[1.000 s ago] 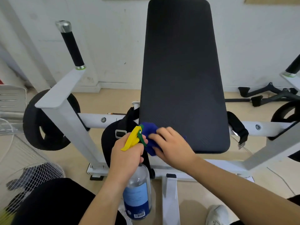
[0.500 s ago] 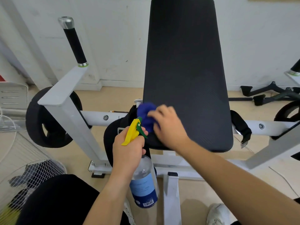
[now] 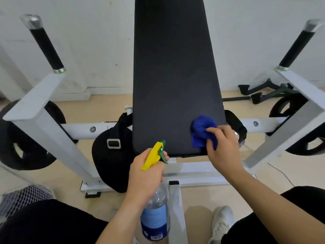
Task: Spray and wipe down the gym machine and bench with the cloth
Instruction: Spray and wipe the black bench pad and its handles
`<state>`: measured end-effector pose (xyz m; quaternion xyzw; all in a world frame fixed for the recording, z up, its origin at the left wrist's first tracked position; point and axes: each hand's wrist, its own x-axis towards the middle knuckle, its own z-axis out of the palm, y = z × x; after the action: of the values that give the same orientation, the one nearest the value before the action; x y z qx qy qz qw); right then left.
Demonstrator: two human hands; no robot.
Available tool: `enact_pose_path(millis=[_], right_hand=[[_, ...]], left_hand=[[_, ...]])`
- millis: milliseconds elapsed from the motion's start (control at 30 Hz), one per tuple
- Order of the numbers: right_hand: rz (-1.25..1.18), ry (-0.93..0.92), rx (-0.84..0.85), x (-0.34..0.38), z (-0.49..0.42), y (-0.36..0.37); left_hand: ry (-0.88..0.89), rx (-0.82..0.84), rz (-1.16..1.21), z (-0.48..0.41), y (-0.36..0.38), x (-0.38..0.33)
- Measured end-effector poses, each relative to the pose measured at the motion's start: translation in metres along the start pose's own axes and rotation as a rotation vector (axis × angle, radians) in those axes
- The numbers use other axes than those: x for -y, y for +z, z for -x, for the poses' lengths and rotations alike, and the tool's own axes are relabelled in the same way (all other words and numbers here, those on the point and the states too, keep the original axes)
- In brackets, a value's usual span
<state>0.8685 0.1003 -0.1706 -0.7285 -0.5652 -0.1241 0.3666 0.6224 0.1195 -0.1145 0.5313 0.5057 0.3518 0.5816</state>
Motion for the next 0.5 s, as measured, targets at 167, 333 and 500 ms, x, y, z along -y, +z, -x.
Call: enact_pose_path(millis=[167,333,500], right_hand=[[-0.110,-0.215,0.183,-0.003,0.025,-0.021],[-0.186,0.198,-0.151,-0.022,0.003,-0.049],[-0.252,0.372,-0.263,-0.039,-0.011,-0.061]], left_hand=[[-0.006,0.104,-0.009,0.007,0.025,-0.001],[0.056,0.101,-0.123,0.016,0.057,0.000],[0.130,0.076,-0.193,0.012,0.091,0.000]])
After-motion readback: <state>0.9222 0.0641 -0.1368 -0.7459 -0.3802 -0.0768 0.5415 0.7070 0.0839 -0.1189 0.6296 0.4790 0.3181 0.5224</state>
